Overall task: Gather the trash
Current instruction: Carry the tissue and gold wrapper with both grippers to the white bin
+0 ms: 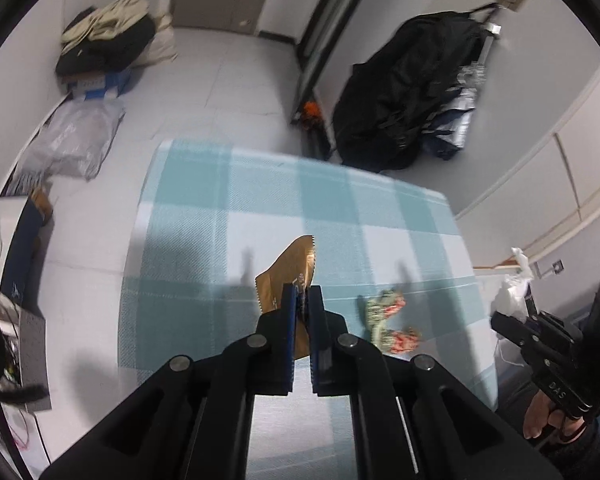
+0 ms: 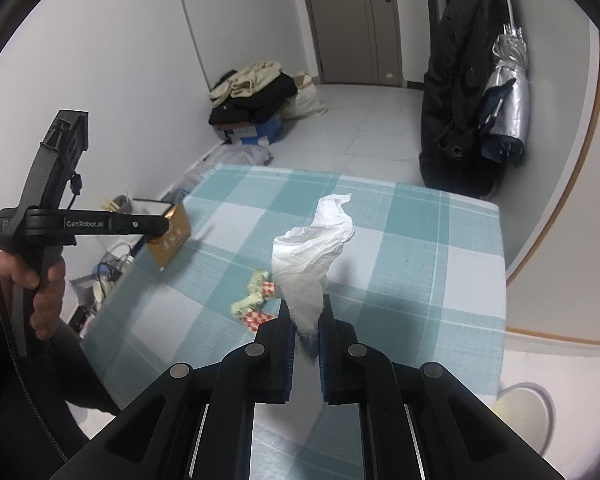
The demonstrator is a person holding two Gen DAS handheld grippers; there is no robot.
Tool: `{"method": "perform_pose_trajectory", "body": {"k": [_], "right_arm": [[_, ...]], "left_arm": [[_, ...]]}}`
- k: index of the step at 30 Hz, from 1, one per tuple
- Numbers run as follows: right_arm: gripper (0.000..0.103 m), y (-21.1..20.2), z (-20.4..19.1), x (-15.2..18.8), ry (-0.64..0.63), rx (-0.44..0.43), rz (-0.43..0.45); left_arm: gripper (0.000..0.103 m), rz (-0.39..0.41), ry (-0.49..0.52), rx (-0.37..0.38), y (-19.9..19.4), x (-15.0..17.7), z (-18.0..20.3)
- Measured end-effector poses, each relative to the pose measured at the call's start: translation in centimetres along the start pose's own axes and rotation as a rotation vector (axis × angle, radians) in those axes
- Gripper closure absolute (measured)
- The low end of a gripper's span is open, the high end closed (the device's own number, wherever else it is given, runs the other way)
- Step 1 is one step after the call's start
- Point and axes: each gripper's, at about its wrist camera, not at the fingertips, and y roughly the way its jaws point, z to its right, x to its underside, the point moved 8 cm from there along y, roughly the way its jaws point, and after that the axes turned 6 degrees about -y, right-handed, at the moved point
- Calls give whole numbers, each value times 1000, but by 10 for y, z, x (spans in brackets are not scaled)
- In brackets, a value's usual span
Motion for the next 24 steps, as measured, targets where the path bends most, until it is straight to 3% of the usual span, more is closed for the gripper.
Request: {"method": "perform_pose_trajectory", "body": {"k": [9,13,24], "right_arm": [[94,-49,0,-15,44,-22,100],[94,-74,10,-25,60,-5,154],[94,-166,69,-19,121,90,262]], "left_arm": [[101,100,121,30,-39,-7,65],[101,115,125,91,-49,-8,97],[101,140,308,245,-62,-1,213]]}}
